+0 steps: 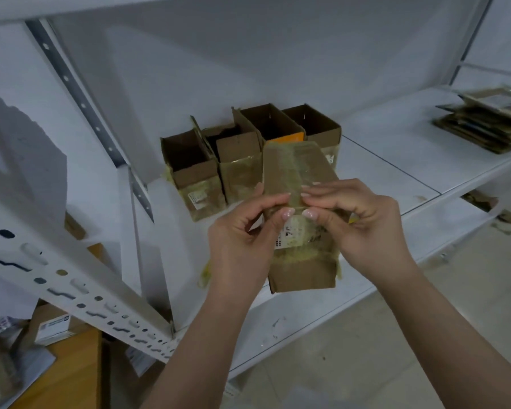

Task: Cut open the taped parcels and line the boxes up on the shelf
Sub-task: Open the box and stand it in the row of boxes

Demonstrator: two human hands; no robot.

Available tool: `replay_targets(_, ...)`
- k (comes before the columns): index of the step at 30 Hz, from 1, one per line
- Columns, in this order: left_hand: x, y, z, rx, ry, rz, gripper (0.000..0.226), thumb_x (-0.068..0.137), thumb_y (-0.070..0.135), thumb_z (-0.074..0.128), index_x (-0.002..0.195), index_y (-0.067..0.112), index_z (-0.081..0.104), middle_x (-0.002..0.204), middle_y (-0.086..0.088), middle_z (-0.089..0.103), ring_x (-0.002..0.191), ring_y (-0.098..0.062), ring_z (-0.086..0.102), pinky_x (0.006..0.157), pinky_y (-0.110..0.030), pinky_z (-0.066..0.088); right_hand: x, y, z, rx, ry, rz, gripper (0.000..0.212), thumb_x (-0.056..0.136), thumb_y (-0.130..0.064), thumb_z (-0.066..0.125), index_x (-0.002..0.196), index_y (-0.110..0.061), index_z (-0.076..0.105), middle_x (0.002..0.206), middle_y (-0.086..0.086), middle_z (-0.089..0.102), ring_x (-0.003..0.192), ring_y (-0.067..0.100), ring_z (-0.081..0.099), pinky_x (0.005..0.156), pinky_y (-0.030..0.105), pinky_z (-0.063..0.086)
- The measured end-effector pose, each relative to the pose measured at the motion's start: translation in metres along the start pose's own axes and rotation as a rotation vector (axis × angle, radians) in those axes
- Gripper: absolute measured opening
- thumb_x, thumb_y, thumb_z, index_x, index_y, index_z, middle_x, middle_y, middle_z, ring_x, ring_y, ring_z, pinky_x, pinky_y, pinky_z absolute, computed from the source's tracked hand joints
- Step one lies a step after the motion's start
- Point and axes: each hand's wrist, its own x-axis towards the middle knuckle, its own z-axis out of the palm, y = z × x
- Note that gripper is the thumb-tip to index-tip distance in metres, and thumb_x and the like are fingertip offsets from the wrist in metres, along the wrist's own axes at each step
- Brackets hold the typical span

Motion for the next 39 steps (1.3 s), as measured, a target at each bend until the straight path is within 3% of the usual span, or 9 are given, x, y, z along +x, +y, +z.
replay_targets(5,-0.005,-0.001,0.002,-0.043,0.007,-0.012,0.025,0.082,0.009,0.073,0.095,0.030,0.071,0.104,0.013,0.072,0.128,-0.007,0.053,0.082,-0.008,0.048,-0.002,0.002,0.001,-0.059,0.021,-0.025,0.020,0.079,-0.006,0.077,0.098,-0.012,0.075,0.098,-0.009,0.071,0.104,0.016,0.064,0.092,0.033,0.053)
replay_targets(9,-0.006,-0.004,0.003,-0.049,0.048,0.009,0.025,0.082,0.003,0.072,0.090,0.027,0.072,0.095,0.016,0.072,0.128,-0.010,0.054,0.091,-0.011,0.046,-0.004,0.000,0.002,-0.057,-0.049,0.012,0.020,0.079,-0.009,0.078,0.098,-0.015,0.076,0.106,-0.005,0.072,0.108,0.019,0.061,0.092,0.039,0.052)
replay_targets(13,-0.007,-0.005,0.003,-0.034,0.069,0.030,0.022,0.083,0.005,0.071,0.090,0.026,0.071,0.094,0.019,0.071,0.127,-0.008,0.054,0.101,-0.021,0.046,-0.002,-0.004,0.006,-0.059,-0.021,-0.026,0.018,0.079,-0.008,0.078,0.095,-0.014,0.076,0.102,-0.006,0.072,0.106,0.015,0.062,0.093,0.028,0.051)
replay_targets(17,0.003,-0.002,-0.008,-0.073,0.117,-0.004,0.020,0.084,0.005,0.070,0.089,0.025,0.072,0.101,0.007,0.073,0.121,-0.008,0.059,0.088,-0.014,0.049,0.002,-0.002,-0.003,0.084,0.018,0.019,0.026,0.081,-0.005,0.074,0.105,-0.013,0.070,0.114,0.001,0.069,0.115,0.015,0.063,0.100,0.037,0.050)
replay_targets(23,-0.002,0.001,-0.007,-0.042,0.116,-0.036,0.017,0.074,0.026,0.074,0.091,0.027,0.071,0.119,-0.006,0.068,0.123,-0.003,0.056,0.082,-0.013,0.051,-0.002,0.004,-0.001,0.096,0.081,-0.004,0.019,0.082,0.004,0.071,0.097,-0.008,0.071,0.103,0.002,0.071,0.108,0.018,0.067,0.098,0.041,0.052)
replay_targets(28,0.001,0.000,-0.006,-0.125,0.169,-0.053,0.014,0.069,0.021,0.075,0.082,0.024,0.071,0.099,0.007,0.073,0.120,-0.006,0.059,0.085,-0.013,0.050,-0.001,0.004,-0.002,0.188,0.048,0.027,0.032,0.083,-0.007,0.069,0.115,-0.008,0.064,0.122,0.006,0.066,0.121,0.017,0.061,0.106,0.038,0.047)
replay_targets(33,-0.002,0.001,-0.003,-0.054,0.060,-0.044,0.027,0.086,0.004,0.069,0.106,0.021,0.071,0.121,-0.008,0.068,0.126,-0.003,0.053,0.087,-0.014,0.050,0.000,0.001,-0.002,0.073,-0.056,0.060,0.034,0.078,-0.027,0.077,0.110,-0.030,0.066,0.129,0.002,0.062,0.127,0.017,0.054,0.105,0.047,0.045)
replay_targets(37,-0.005,0.000,0.003,0.020,0.034,-0.016,0.031,0.089,0.002,0.065,0.115,0.019,0.067,0.130,-0.014,0.063,0.127,-0.004,0.052,0.087,-0.008,0.047,-0.003,-0.001,0.012,0.046,0.053,0.095,0.032,0.075,-0.011,0.081,0.095,-0.033,0.069,0.108,-0.010,0.068,0.111,0.022,0.063,0.094,0.049,0.051)
replay_targets(39,-0.005,-0.001,0.003,0.019,0.001,-0.031,0.031,0.088,0.011,0.069,0.117,0.021,0.066,0.132,-0.009,0.062,0.125,-0.001,0.054,0.090,-0.015,0.051,-0.002,-0.003,0.013,0.043,0.076,0.108,0.033,0.074,-0.010,0.081,0.091,-0.035,0.069,0.103,-0.016,0.068,0.107,0.021,0.065,0.092,0.048,0.052)
